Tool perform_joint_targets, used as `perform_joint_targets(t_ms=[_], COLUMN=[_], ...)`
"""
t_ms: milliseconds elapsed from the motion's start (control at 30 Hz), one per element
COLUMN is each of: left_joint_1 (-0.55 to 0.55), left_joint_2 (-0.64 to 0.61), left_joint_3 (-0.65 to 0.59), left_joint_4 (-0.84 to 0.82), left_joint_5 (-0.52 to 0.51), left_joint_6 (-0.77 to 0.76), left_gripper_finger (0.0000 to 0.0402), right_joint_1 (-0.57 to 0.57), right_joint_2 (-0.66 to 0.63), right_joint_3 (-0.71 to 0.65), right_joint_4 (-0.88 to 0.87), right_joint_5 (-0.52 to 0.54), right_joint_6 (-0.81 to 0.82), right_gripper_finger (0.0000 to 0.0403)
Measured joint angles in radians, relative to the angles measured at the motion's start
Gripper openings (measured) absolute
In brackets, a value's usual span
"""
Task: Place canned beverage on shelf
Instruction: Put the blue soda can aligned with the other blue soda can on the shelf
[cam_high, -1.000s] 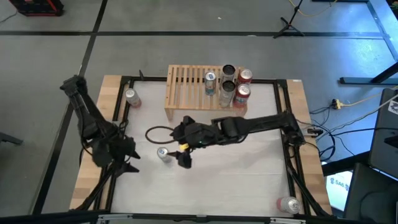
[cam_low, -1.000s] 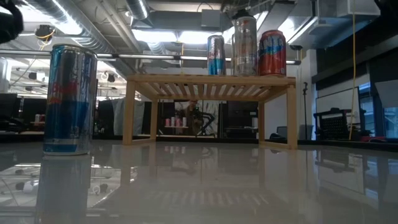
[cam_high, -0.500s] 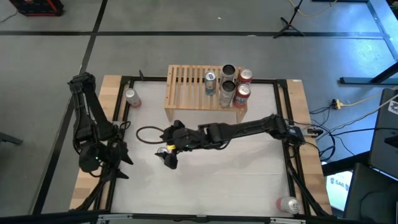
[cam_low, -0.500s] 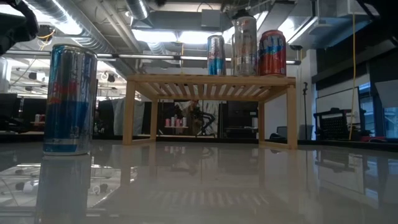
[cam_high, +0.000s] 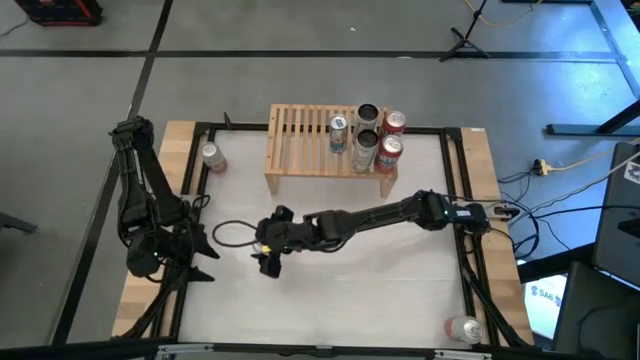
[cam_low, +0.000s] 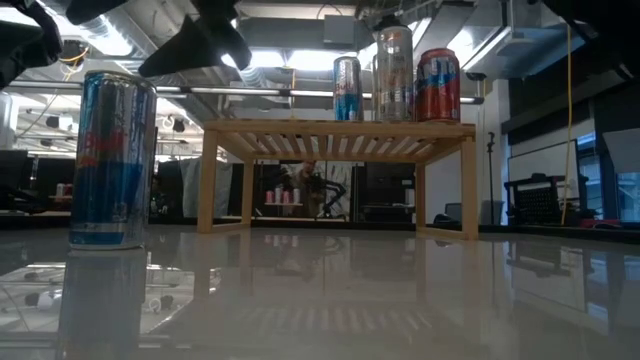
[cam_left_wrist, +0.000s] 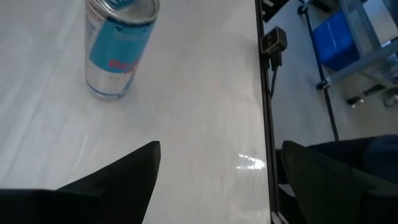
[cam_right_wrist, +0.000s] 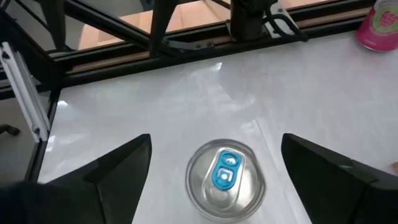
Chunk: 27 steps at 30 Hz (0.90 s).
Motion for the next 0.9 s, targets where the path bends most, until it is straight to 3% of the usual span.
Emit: perform_joint_targets(t_ms=[733, 900], left_joint_1=[0.001, 0.001], left_joint_2=[0.000, 0.000], left_joint_3=[0.000, 0.000], left_joint_4=[0.001, 0.001], left_joint_5=[-0.049, -0.049], left_joint_6=[0.001, 0.001], left_gripper_finger=[0.0324, 0.0324], right_joint_1=[0.013, 0.013], right_joint_2=[0.070, 0.080], right_joint_3=[0.001, 0.001], right_joint_4=[-0.009, -0.004], right_joint_5=[0.060, 0.075], right_joint_6=[0.005, 0.006], right_gripper_finger=[0.0347, 0.0304])
